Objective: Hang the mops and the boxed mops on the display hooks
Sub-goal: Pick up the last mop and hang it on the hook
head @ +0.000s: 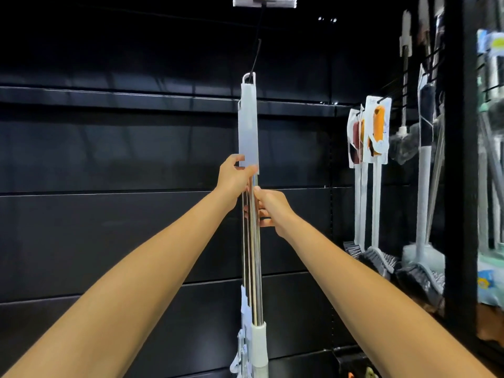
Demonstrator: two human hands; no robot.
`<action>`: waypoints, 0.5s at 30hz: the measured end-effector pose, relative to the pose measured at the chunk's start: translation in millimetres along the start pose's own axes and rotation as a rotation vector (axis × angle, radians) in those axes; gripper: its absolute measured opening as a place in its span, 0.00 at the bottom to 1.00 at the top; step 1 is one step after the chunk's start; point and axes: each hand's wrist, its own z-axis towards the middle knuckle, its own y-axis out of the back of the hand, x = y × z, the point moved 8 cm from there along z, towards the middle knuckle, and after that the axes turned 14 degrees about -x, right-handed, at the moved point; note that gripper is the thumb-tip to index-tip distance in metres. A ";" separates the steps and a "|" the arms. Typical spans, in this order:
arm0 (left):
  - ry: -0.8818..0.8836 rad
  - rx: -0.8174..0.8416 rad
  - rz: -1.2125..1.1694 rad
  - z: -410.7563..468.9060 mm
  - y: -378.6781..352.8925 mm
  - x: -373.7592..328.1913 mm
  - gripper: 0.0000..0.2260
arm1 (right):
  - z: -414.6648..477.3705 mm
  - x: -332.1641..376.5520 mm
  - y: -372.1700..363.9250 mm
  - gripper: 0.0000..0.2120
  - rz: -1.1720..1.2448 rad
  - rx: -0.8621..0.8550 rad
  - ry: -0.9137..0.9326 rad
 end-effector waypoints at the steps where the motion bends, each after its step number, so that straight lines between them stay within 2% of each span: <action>1: 0.008 -0.002 -0.001 2.3 -1.6 2.5 0.19 | 2.8 -1.0 -0.3 0.12 -0.003 -0.003 0.003; 15: 0.083 0.116 -0.094 7.1 -8.1 22.0 0.22 | 21.9 -11.8 -3.9 0.16 -0.058 0.021 0.057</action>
